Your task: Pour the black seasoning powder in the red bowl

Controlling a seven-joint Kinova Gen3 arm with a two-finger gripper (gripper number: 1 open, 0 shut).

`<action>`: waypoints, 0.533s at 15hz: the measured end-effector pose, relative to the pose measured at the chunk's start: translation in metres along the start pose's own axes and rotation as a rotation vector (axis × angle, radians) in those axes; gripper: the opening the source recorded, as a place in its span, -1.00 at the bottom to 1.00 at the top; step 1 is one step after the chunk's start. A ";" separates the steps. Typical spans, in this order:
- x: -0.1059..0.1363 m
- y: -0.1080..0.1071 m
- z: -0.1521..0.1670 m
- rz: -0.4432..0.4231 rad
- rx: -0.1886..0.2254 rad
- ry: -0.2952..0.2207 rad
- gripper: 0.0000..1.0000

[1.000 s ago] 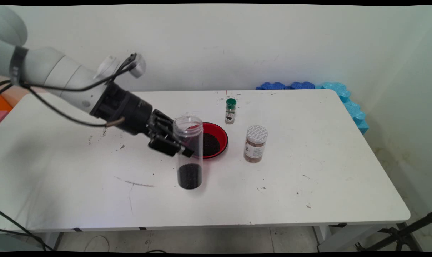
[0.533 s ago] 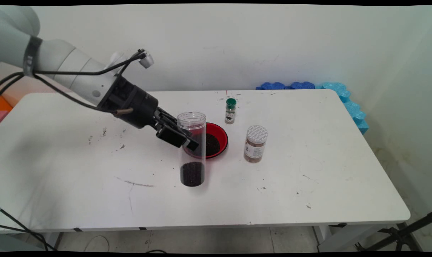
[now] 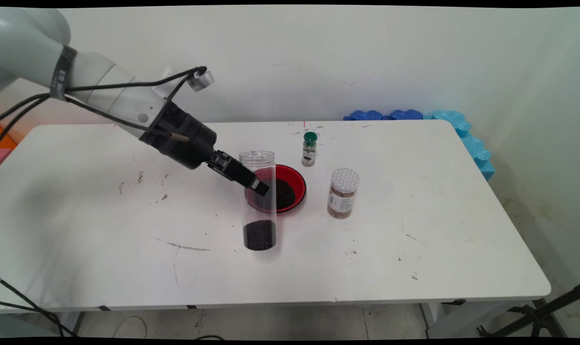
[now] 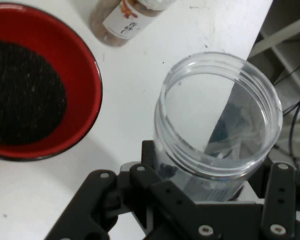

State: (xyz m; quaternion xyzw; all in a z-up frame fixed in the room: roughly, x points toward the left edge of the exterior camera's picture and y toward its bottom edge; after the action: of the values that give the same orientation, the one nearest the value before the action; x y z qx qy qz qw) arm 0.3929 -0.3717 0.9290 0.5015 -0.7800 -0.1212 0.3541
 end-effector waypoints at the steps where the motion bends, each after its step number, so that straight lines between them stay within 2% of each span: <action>1: 0.001 -0.002 0.001 -0.055 -0.006 -0.001 -1.00; 8: 0.005 -0.018 0.005 -0.372 -0.018 0.012 -1.00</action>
State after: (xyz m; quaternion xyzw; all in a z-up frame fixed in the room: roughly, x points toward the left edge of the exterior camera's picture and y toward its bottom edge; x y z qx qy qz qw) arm 0.4007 -0.3850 0.9180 0.6345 -0.6707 -0.1886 0.3348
